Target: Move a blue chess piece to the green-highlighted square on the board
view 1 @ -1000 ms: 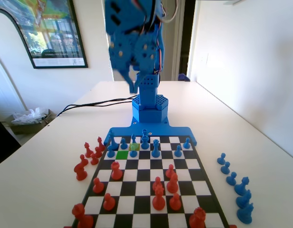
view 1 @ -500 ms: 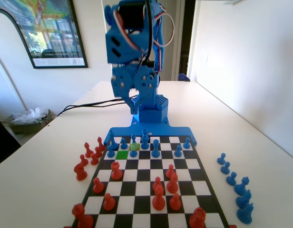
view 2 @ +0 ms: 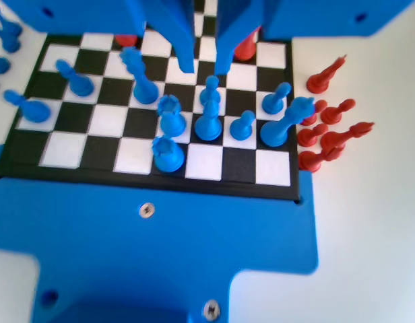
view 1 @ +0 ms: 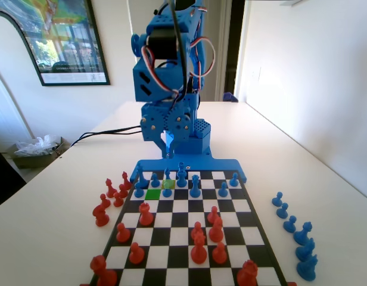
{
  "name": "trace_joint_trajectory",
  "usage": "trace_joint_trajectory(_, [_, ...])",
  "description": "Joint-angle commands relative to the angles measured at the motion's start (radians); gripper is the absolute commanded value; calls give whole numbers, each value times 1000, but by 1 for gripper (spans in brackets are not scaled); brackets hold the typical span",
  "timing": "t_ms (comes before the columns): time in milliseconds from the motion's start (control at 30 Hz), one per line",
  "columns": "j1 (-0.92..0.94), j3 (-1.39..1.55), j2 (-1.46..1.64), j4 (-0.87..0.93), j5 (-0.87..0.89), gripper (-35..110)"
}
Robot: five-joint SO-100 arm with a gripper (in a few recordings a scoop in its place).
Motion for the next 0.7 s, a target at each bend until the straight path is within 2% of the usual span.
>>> trace_joint_trajectory(0, [25,15,20,-20,-32,8])
trace_joint_trajectory(667, [60,83,-52,-196,-75,9])
